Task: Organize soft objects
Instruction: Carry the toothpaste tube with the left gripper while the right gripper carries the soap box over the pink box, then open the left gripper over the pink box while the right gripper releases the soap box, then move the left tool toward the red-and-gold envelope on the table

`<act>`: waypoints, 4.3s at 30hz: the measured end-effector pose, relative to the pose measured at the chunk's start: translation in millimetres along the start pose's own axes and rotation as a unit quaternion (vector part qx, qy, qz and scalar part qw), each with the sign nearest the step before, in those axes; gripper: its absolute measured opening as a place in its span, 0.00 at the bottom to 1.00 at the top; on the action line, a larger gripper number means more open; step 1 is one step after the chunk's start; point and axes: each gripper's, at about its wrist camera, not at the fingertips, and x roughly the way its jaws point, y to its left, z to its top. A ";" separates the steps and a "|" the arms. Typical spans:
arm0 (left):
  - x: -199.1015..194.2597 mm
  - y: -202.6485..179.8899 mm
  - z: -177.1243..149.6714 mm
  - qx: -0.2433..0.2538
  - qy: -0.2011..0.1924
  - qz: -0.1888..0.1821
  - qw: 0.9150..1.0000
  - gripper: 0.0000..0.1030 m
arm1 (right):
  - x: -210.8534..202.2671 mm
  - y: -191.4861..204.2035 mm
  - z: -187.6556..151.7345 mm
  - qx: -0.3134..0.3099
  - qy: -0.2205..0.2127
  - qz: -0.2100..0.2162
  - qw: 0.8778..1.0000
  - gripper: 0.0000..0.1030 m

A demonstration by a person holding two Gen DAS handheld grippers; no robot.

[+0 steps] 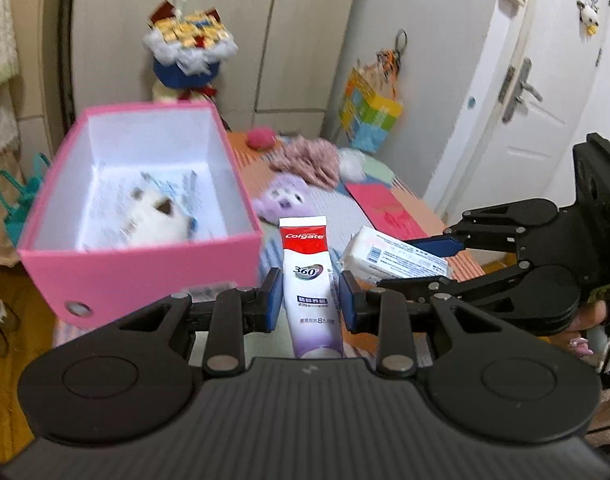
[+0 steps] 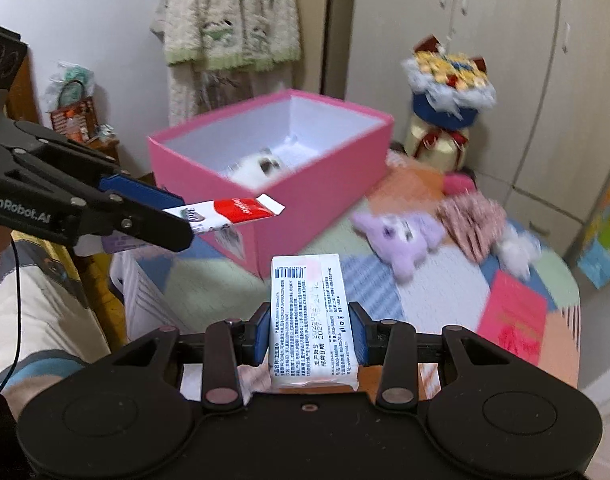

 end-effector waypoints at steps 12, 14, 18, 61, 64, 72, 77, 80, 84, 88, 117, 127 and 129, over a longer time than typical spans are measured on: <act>-19.7 55.0 49.1 -0.013 -0.028 0.016 0.999 0.28 | 12.6 22.5 81.5 -0.049 -0.021 0.001 0.999 0.44; -15.2 65.2 57.1 -0.016 -0.028 0.018 0.999 0.28 | 18.7 23.9 94.1 -0.055 -0.026 0.003 0.998 0.44; 1.1 86.3 71.2 -0.024 -0.024 0.024 0.999 0.28 | 40.5 22.8 115.3 -0.052 -0.028 0.006 0.998 0.44; 70.8 162.9 91.3 0.009 0.035 0.122 0.992 0.43 | 147.0 24.9 157.9 -0.071 -0.008 0.012 0.997 0.58; 50.2 153.7 85.5 0.018 0.024 0.119 0.992 0.51 | 124.3 26.1 153.7 -0.057 -0.022 0.016 0.998 0.58; -3.7 124.8 70.6 0.050 -0.004 0.110 0.993 0.65 | 79.7 33.3 141.1 -0.031 -0.019 0.018 0.999 0.59; -23.4 109.0 62.7 0.062 -0.006 0.096 0.993 0.70 | 52.9 37.7 130.7 -0.028 -0.025 0.017 0.999 0.62; -30.6 98.6 57.5 0.071 -0.003 0.090 0.993 0.73 | 39.0 38.6 123.2 -0.025 -0.029 0.015 0.999 0.64; -35.3 86.5 50.8 0.079 0.005 0.083 0.993 0.75 | 23.1 39.7 113.0 -0.024 -0.032 0.011 0.999 0.67; -35.1 76.7 46.7 0.080 0.018 0.068 0.994 0.79 | 9.3 39.6 104.2 -0.025 -0.035 0.005 0.999 0.73; 90.0 -77.9 58.9 0.092 0.057 -0.104 0.989 0.90 | -33.6 -79.9 -35.4 0.082 -0.020 -0.114 0.990 0.91; 199.0 -86.4 59.0 0.015 0.116 -0.118 0.986 0.72 | 20.2 -132.8 -72.5 0.133 -0.058 -0.114 0.983 0.91; 218.6 -84.1 58.8 -0.002 0.131 -0.116 0.985 0.66 | 35.2 -142.6 -74.3 0.146 -0.041 -0.120 0.981 0.91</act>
